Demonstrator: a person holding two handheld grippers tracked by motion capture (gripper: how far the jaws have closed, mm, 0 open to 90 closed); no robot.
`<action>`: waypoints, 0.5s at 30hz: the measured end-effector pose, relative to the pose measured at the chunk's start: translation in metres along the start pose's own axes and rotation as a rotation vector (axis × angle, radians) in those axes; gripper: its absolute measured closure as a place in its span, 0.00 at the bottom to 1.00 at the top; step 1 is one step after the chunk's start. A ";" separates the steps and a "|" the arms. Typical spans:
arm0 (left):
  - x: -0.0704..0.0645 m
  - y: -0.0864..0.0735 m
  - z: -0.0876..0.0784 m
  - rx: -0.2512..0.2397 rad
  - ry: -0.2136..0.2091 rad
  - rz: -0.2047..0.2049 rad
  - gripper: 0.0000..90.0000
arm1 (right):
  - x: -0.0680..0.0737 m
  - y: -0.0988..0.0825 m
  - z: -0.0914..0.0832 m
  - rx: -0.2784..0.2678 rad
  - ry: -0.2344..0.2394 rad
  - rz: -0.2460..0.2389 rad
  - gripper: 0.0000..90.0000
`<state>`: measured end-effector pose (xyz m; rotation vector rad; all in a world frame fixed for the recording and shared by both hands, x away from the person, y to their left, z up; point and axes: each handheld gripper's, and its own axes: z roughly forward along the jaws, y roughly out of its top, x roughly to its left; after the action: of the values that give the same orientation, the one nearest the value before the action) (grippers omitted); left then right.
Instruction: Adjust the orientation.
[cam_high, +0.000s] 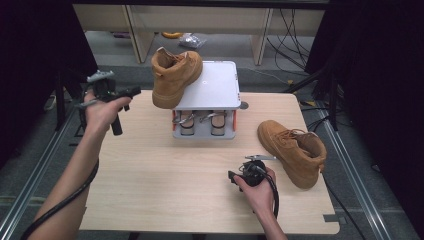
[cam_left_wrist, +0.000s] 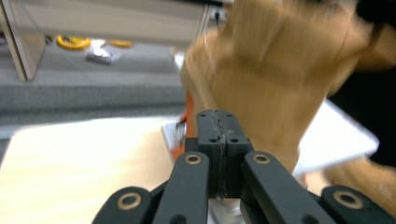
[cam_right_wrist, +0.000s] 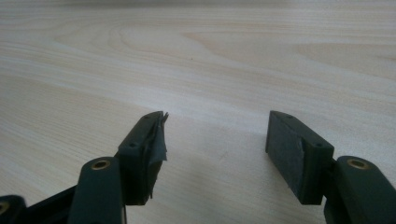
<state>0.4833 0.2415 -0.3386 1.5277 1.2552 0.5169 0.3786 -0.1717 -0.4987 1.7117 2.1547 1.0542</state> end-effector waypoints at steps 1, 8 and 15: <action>0.000 -0.007 0.002 0.013 0.001 0.005 0.99 | 0.003 0.001 0.000 0.012 -0.004 0.040 0.43; -0.014 -0.029 0.018 0.064 -0.027 0.026 1.00 | 0.001 0.001 -0.004 0.015 0.005 0.040 0.43; -0.021 -0.028 0.024 0.069 -0.032 0.028 1.00 | 0.001 0.002 -0.006 0.010 0.001 0.049 0.43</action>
<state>0.4827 0.2095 -0.3667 1.6071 1.2396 0.4696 0.3760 -0.1737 -0.4928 1.7767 2.1323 1.0590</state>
